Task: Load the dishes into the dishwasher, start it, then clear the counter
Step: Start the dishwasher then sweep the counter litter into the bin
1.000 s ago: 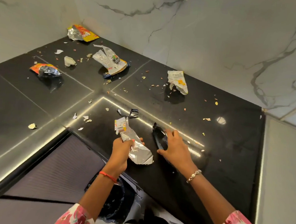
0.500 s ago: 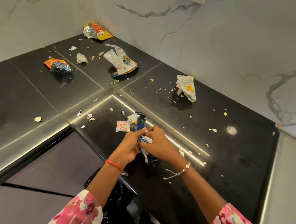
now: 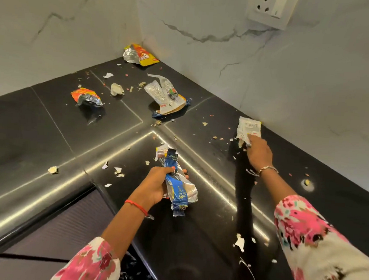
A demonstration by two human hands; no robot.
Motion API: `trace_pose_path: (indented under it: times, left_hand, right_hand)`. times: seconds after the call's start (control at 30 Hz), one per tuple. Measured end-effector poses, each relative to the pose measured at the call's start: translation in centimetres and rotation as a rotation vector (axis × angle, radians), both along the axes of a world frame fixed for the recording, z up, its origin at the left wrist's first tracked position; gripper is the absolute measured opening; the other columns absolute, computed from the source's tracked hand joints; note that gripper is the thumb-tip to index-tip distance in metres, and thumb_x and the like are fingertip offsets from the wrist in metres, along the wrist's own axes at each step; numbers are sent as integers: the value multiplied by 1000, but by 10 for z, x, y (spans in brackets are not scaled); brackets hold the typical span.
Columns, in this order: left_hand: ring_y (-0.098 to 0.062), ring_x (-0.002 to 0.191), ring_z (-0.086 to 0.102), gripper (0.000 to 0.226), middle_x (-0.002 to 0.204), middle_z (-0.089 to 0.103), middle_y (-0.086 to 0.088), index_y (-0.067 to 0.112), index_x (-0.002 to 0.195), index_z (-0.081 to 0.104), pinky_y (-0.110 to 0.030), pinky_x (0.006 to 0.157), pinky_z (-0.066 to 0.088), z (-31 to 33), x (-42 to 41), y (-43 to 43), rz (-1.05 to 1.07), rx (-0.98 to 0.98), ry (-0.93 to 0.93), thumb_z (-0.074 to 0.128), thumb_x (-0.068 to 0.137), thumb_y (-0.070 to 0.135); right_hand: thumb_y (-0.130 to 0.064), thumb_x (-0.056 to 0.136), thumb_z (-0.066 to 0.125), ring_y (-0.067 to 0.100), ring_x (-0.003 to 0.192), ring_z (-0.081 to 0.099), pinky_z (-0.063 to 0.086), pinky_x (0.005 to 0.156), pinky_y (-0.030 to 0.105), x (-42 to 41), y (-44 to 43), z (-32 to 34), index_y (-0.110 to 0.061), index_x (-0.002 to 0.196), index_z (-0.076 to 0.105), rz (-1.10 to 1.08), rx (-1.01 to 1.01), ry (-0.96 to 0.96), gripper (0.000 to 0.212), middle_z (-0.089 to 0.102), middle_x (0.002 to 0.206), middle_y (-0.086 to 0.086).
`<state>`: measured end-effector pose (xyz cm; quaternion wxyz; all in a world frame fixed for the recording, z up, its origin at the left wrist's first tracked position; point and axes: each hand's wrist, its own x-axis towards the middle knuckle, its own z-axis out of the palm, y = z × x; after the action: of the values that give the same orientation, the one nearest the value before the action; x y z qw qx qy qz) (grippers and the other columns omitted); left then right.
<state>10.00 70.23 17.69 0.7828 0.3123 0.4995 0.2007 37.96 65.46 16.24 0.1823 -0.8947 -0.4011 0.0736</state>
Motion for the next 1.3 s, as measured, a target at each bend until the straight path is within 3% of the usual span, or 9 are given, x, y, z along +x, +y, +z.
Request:
trace_pose_path:
  times: [0.1, 0.2, 0.43, 0.63, 0.77, 0.9, 1.0, 1.1, 1.3]
  left_hand:
    - [-29, 79, 63, 23, 78, 69, -13, 0, 90, 57, -42, 71, 49, -3, -7, 11, 37, -34, -25, 36, 97, 6]
    - [-27, 66, 68, 18, 69, 70, -13, 0, 97, 55, -42, 70, 48, -3, -11, 21, 82, -48, -56, 38, 97, 8]
    - [-28, 75, 69, 54, 84, 72, -15, 8, 107, 61, -43, 72, 53, 12, -28, 50, 233, -79, -272, 32, 95, 52]
    - [-25, 63, 69, 30, 82, 71, -16, 2, 120, 52, -36, 59, 58, 21, -64, 82, 144, 22, -82, 42, 92, -3]
    - [-41, 115, 52, 40, 130, 51, -24, -2, 131, 44, -51, 86, 43, 21, -99, 126, 187, 32, -15, 39, 92, -9]
    - [-39, 118, 51, 38, 129, 53, -23, -2, 129, 46, -49, 84, 44, 16, -141, 178, 199, 29, 21, 43, 92, -7]
    - [-38, 110, 55, 35, 121, 58, -22, -1, 125, 49, -48, 80, 46, 14, -174, 213, 204, 15, 39, 47, 90, -5]
    - [-39, 114, 54, 30, 106, 62, -19, 1, 120, 51, -48, 80, 46, 12, -201, 243, 186, -1, 28, 47, 91, -4]
    - [-38, 104, 58, 35, 114, 61, -22, 0, 126, 49, -49, 82, 45, 6, -228, 276, 225, -56, 12, 47, 91, -5]
  right_hand:
    - [-5, 91, 47, 40, 105, 54, 45, 83, 39, -25, 15, 9, -11, 128, 53, 18, 209, 29, 38, 57, 121, 20]
    - [-4, 91, 50, 32, 123, 48, 41, 103, 40, -75, 23, 15, -13, 135, 46, 233, 340, 156, 46, 51, 134, 14]
    - [-1, 84, 54, 19, 139, 26, 17, 117, 29, -189, 15, 24, -16, 138, 43, 815, 148, 255, 57, 37, 147, 4]
    - [-30, 66, 55, 10, 122, 47, 30, 102, 13, -208, 55, 48, -13, 124, 58, 949, 93, 503, 60, 53, 132, 1]
    - [-26, 64, 57, 4, 94, 62, 49, 80, 18, -205, 109, 51, -20, 106, 68, 622, 269, 839, 43, 66, 107, -5]
    - [-12, 79, 63, 18, 98, 58, 45, 79, 17, -190, 177, 30, -9, 120, 60, 202, 363, 512, 41, 61, 114, 7]
    - [-17, 76, 66, 38, 126, 37, 33, 106, 39, -173, 221, 9, -12, 131, 47, 183, 145, 272, 58, 32, 143, 18]
    - [4, 82, 55, 40, 137, 16, 30, 106, 49, -166, 244, -5, -18, 137, 41, 213, -68, 48, 61, 21, 150, 14]
    - [-14, 87, 50, 39, 89, 59, 43, 80, 41, -171, 278, -2, -7, 89, 70, 176, 18, -378, 22, 68, 88, 20]
